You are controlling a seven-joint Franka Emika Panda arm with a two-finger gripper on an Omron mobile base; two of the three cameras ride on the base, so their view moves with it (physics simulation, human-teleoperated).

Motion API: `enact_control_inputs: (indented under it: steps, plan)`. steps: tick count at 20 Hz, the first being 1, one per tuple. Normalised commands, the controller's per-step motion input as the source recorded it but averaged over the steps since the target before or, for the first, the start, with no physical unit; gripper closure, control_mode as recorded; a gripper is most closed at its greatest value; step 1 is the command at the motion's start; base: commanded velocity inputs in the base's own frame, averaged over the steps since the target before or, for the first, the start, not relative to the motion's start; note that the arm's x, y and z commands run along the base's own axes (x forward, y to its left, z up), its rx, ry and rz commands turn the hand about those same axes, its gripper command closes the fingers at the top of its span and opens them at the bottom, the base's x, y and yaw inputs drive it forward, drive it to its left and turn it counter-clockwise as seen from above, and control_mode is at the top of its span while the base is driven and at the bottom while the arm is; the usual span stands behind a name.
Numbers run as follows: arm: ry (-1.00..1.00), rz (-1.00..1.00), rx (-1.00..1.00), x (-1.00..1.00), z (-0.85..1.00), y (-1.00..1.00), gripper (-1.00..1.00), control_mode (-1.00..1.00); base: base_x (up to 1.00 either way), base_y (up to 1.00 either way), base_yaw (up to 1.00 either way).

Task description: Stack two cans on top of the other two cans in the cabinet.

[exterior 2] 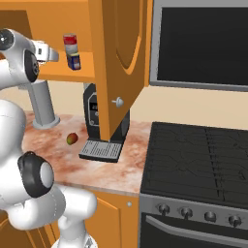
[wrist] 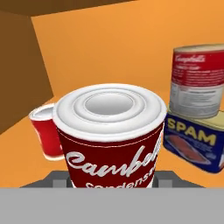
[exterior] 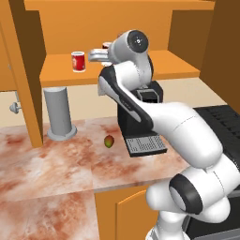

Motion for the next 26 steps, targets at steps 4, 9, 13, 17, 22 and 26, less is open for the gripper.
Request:
enact_control_inputs:
  steps: [4,9,13,17,22,26]
  plan:
    - [0.04,0.14,0.0,-0.04,0.08,0.26,1.0,-1.0,0.0,0.0,0.0]
    - [-0.05,0.25,0.0,0.03,0.02,0.21,1.0,-1.0,0.0,0.0,0.0]
    - [-0.03,0.19,0.0,0.07,0.03,0.17,1.0,-1.0,0.0,0.0,0.0]
    - [-0.08,0.12,0.0,0.04,0.09,0.08,1.0,-1.0,0.0,0.0,0.0]
    - [-0.03,0.05,-0.03,0.1,0.02,0.12,1.0,-1.0,0.0,0.0,0.0]
    - [0.0,0.0,-0.03,0.15,0.0,0.18,1.0,-1.0,0.0,0.0,0.0]
